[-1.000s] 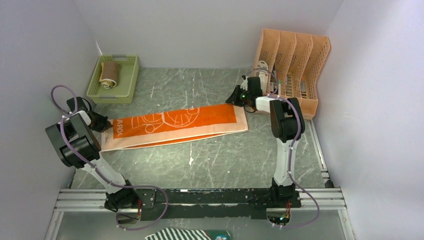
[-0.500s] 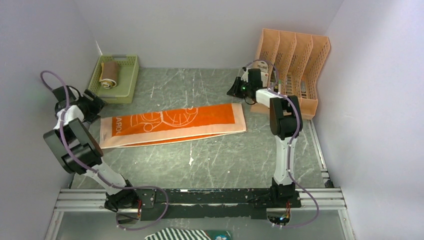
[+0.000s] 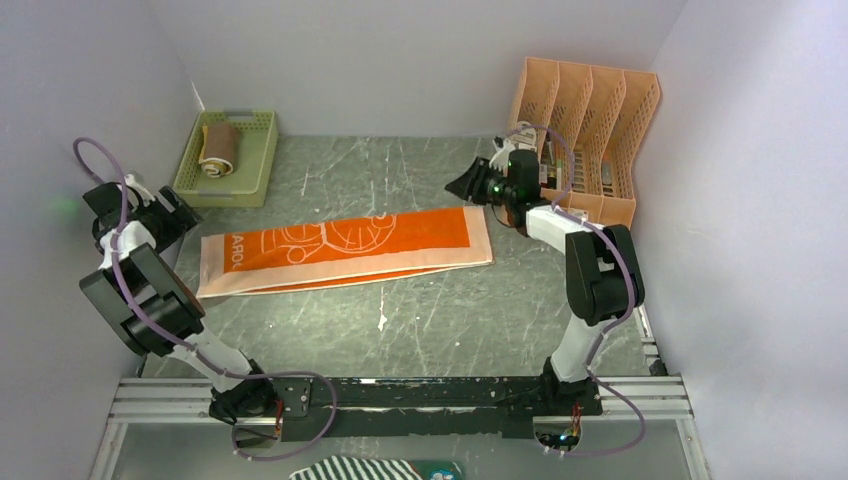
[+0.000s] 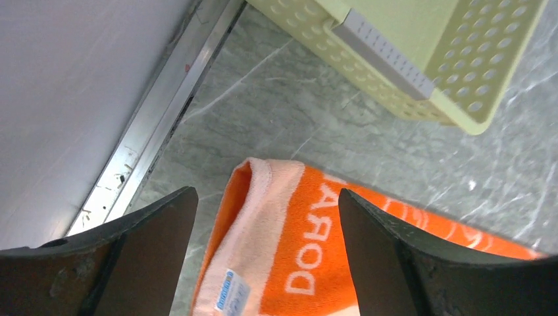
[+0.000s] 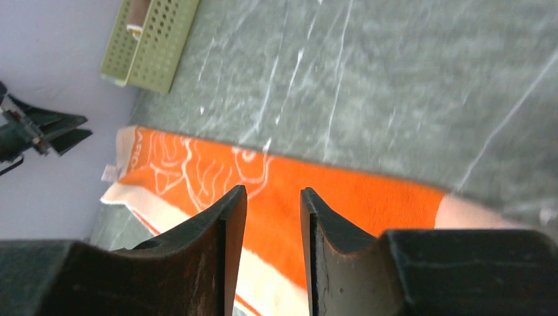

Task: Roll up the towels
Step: Fold the towel at the center of the board.

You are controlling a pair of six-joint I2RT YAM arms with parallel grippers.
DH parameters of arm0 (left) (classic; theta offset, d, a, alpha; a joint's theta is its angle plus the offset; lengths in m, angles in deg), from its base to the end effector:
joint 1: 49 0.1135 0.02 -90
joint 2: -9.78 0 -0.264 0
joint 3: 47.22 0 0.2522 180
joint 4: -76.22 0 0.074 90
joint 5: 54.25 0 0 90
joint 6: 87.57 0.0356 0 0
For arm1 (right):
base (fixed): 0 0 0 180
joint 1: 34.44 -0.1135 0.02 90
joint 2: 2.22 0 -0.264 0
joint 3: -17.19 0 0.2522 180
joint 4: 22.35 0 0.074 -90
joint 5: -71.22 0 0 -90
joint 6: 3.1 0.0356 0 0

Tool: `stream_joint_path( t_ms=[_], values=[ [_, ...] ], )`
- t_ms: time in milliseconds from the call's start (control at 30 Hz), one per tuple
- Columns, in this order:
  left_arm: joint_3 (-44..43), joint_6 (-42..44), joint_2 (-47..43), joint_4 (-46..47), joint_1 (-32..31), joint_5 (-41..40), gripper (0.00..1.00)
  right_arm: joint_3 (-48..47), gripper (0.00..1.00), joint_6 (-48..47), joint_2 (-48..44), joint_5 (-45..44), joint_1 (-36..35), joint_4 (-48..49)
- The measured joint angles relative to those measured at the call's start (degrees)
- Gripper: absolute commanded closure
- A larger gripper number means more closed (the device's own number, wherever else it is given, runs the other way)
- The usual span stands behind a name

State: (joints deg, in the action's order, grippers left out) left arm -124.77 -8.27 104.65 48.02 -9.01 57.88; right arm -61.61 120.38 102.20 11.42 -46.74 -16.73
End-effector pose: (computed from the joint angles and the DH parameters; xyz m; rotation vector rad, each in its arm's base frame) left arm 0.2830 0.2199 0.2251 -0.8160 2.1512 -0.1968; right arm 0.3983 0.1052 0.2243 -0.0038 2.0108 1.0293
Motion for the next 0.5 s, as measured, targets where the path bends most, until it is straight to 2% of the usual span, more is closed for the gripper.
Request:
stream_joint_path(
  t_ms=[100, 267, 400, 500],
  values=[
    [0.04, 4.94, 3.45, 0.37, -0.22, 0.37, 0.14, 5.88, 0.64, 1.38, -2.08, 1.42, 0.13, 1.38],
    [3.56, 10.21, 8.02, 0.46, -2.14, -2.99, 0.2, 9.49, 0.64, 2.64, -2.49, 3.69, 0.11, 3.1],
    [6.54, 10.8, 4.09, 1.6, -6.69, -6.84, 0.2, 9.53, 0.67, 2.19, -2.58, 4.22, -0.46, 3.8],
    [8.35, 8.66, -2.69, 1.55, -11.39, -8.33, 0.19, 7.67, 0.73, -0.59, -2.6, 2.91, -3.39, 1.33]
  ],
)
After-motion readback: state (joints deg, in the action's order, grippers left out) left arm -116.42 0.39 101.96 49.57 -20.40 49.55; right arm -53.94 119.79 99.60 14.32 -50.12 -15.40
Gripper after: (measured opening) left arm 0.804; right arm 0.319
